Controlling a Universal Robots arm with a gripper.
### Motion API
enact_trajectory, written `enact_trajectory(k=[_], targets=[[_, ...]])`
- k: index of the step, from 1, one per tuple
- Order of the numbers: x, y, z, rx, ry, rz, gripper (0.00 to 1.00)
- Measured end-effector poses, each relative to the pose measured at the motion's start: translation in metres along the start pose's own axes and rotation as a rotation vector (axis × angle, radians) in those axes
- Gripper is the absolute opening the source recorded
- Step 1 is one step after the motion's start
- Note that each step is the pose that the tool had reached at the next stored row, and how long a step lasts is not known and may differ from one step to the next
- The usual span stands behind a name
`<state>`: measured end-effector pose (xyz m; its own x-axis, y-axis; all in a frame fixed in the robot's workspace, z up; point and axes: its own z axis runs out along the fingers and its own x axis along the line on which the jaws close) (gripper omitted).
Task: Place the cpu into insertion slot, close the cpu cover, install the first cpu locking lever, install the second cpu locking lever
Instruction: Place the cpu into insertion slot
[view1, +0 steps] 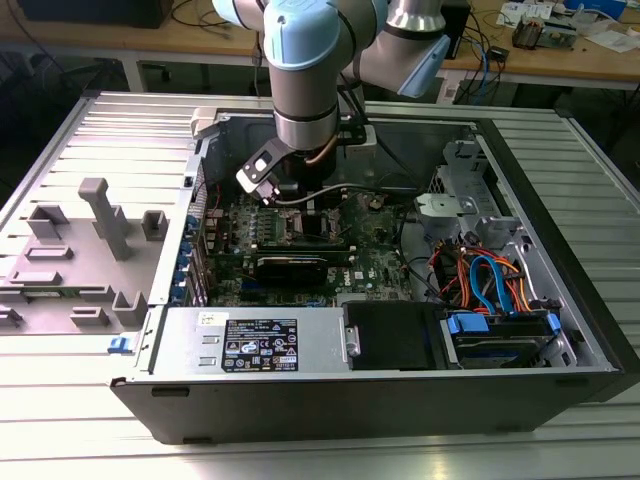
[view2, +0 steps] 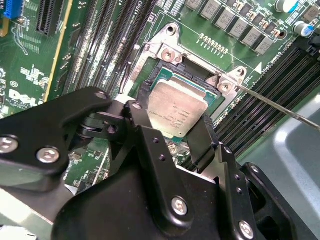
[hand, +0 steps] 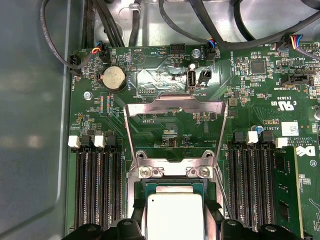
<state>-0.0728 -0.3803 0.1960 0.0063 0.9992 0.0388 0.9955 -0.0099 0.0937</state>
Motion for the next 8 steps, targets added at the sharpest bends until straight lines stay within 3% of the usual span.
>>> enact_trajectory(k=[2, 3, 8], targets=[[-0.0001, 0.0, 0.0001, -0.0003, -0.0006, 0.0, 0.6], [-0.0002, -0.0001, -0.0001, 0.0002, -0.0013, 0.0, 0.67], [0.0008, 0.0001, -0.0001, 0.0002, -0.0015, 0.0, 0.67]])
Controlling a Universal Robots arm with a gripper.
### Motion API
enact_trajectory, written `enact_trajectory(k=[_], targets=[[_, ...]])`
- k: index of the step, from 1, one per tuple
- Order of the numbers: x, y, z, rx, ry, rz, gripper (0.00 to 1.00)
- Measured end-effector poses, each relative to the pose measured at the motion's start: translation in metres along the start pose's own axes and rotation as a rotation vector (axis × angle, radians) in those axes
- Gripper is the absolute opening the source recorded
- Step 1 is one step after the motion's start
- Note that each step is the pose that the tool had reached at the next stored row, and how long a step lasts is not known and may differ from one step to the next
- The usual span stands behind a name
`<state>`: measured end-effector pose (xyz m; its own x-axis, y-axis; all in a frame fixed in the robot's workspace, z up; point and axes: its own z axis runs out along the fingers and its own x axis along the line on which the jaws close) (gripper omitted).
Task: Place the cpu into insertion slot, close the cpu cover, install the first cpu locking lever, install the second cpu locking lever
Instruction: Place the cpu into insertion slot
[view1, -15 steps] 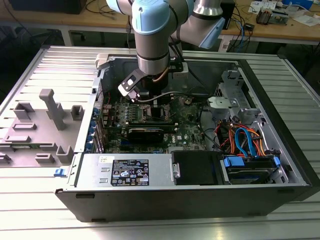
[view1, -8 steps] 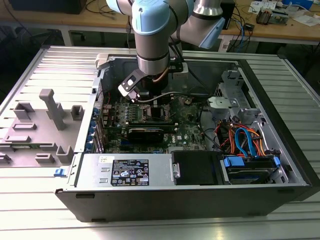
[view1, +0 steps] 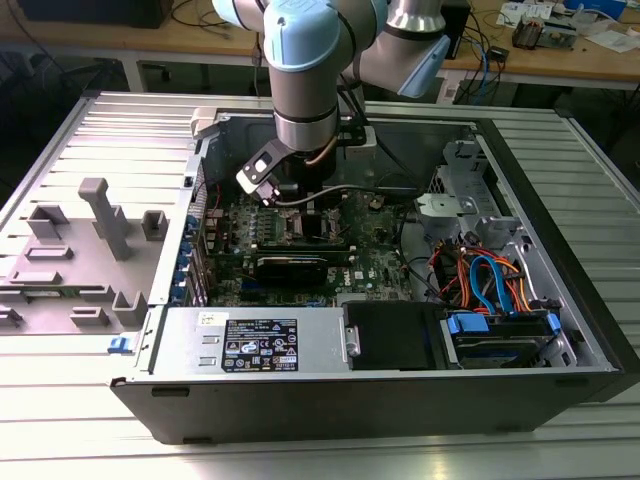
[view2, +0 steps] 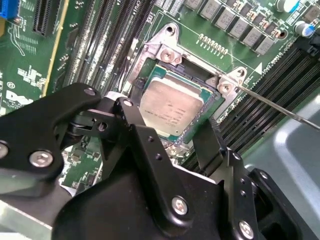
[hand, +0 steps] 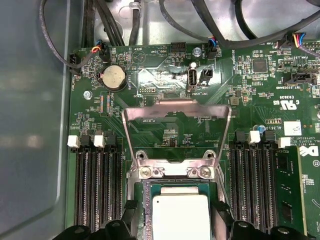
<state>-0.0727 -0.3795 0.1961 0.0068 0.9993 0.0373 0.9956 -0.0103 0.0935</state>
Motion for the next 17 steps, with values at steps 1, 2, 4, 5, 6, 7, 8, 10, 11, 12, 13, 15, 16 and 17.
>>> enact_trajectory(k=[1, 2, 4, 5, 6, 7, 8, 10, 11, 12, 13, 15, 16, 17], targets=[[0.0007, 0.0, 0.0, 0.0, 0.0, 0.0, 0.67], [0.0018, 0.0001, 0.0, 0.0, -0.0003, 0.002, 0.67], [0.0024, 0.0001, 0.0001, -0.0001, -0.0001, 0.003, 0.67], [0.0027, 0.0001, 0.0002, -0.0002, -0.0004, 0.005, 0.67], [0.0029, 0.0, 0.0004, -0.0002, -0.0005, 0.005, 0.67], [0.0029, 0.0, 0.0012, 0.0, -0.0005, 0.005, 0.67], [0.0028, -0.0001, 0.0016, 0.0, -0.0005, 0.005, 0.67], [0.0029, -0.0001, 0.0017, -0.0002, -0.0002, 0.005, 0.67], [0.0029, -0.0001, 0.0016, -0.0003, 0.0, 0.005, 0.67], [0.003, 0.0, 0.0014, -0.0003, 0.0, 0.006, 0.67], [0.003, 0.0, 0.0009, -0.0001, 0.0, 0.006, 0.67], [0.003, 0.0002, -0.0012, 0.0009, -0.0028, 0.005, 0.67], [0.0031, 0.0004, -0.0018, 0.0008, -0.0048, 0.005, 0.67], [0.0031, 0.0003, -0.002, 0.0007, -0.0123, 0.004, 0.67]])
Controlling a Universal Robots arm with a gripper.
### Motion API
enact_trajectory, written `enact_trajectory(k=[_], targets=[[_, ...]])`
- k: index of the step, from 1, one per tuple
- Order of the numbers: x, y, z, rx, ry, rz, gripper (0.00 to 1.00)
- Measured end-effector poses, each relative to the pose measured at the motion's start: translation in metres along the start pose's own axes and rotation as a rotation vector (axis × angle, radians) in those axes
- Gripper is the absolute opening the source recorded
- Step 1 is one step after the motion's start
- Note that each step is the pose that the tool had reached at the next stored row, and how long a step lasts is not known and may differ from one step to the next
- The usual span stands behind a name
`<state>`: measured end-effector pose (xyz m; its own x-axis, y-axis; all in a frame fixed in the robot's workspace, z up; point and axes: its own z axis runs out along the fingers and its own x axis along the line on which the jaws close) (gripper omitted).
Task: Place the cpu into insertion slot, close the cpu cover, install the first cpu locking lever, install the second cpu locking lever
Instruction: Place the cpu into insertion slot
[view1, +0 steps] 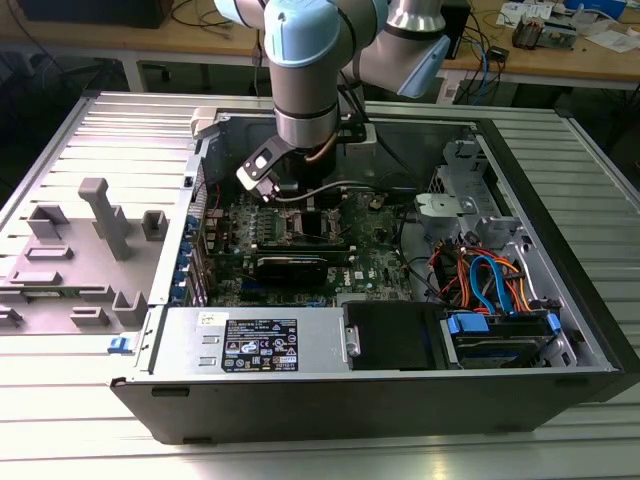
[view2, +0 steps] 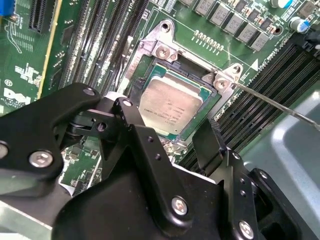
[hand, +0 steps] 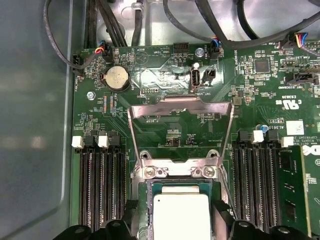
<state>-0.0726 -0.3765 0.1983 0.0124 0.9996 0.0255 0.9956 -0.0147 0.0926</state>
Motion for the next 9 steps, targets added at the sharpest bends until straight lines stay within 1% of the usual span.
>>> enact_trajectory(k=[1, 2, 3, 4, 5, 8, 9], targets=[[0.0001, 0.0, 0.0, -0.0002, -0.0261, -0.002, 0.67], [0.0004, 0.0001, 0.0003, -0.0008, -0.0482, -0.005, 0.67], [0.0006, 0.0001, 0.0004, -0.0013, -0.0647, -0.006, 0.67], [0.0005, 0.0, 0.0, -0.001, -0.0786, -0.007, 0.67], [0.0005, 0.0, -0.0001, -0.0007, -0.0794, -0.008, 0.67], [0.0007, -0.0001, -0.0001, -0.0005, -0.0694, -0.007, 0.67], [0.0008, 0.0, -0.0001, -0.0004, -0.0586, -0.006, 0.67]])
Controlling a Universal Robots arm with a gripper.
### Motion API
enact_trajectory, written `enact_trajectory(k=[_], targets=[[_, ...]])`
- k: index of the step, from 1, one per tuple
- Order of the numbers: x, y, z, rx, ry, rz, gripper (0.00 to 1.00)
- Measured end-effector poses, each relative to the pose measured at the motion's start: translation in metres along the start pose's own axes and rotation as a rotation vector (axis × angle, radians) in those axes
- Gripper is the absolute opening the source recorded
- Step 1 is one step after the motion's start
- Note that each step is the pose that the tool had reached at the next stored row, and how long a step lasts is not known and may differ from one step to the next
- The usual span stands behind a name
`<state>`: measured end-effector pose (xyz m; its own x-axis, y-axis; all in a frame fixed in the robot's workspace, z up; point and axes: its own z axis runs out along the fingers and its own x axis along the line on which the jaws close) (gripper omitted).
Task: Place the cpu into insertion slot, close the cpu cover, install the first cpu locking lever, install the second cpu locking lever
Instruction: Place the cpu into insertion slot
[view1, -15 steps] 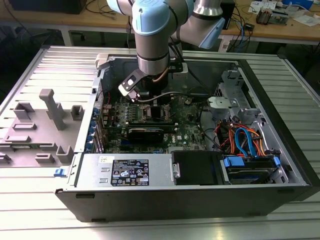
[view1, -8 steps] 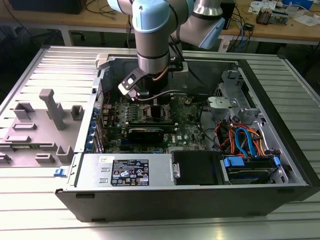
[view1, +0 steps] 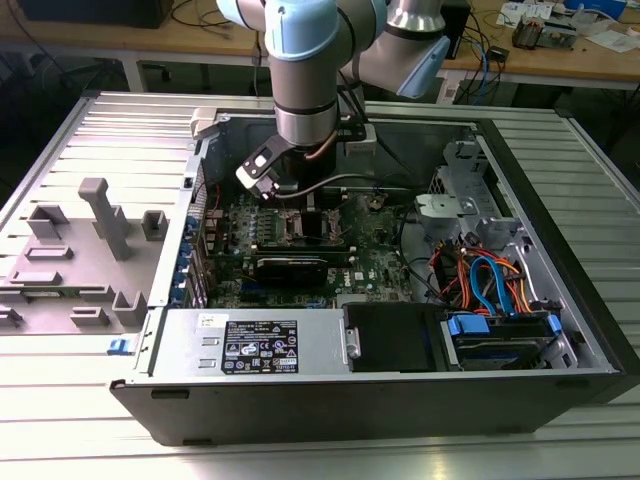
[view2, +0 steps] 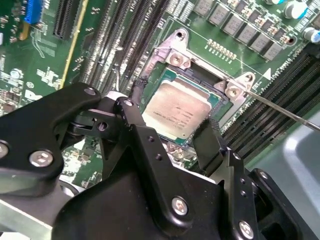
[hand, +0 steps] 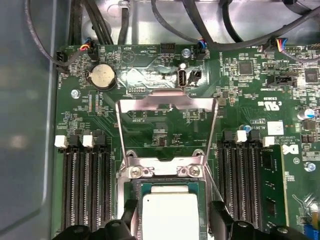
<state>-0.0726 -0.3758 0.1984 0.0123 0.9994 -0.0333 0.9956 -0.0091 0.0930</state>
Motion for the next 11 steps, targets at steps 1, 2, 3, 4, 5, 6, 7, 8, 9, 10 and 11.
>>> enact_trajectory(k=[1, 2, 3, 4, 5, 6, 7, 8, 9, 10, 11], targets=[[0.0001, 0.0, 0.0001, 0.0, 0.0053, 0.001, 0.67], [0.0001, 0.0, 0.0001, -0.0001, 0.011, 0.001, 0.67], [0.0003, 0.0, 0.0001, 0.0001, 0.0238, 0.002, 0.67], [0.0006, 0.0, 0.0002, 0.0001, 0.0299, 0.003, 0.67], [0.0013, 0.0, 0.0002, 0.0001, 0.0355, 0.003, 0.67], [0.0015, 0.0, 0.0001, 0.0003, 0.0379, 0.003, 0.67], [0.0017, 0.0, 0.0002, 0.0002, 0.0399, 0.004, 0.67], [0.0018, 0.0001, 0.0001, 0.0002, 0.0407, 0.004, 0.67], [0.0019, 0.0001, 0.0, 0.0004, 0.0409, 0.004, 0.67], [0.002, 0.0, 0.0001, 0.0003, 0.0411, 0.004, 0.67], [0.0021, 0.0, 0.0002, 0.0003, 0.0427, 0.004, 0.67]])
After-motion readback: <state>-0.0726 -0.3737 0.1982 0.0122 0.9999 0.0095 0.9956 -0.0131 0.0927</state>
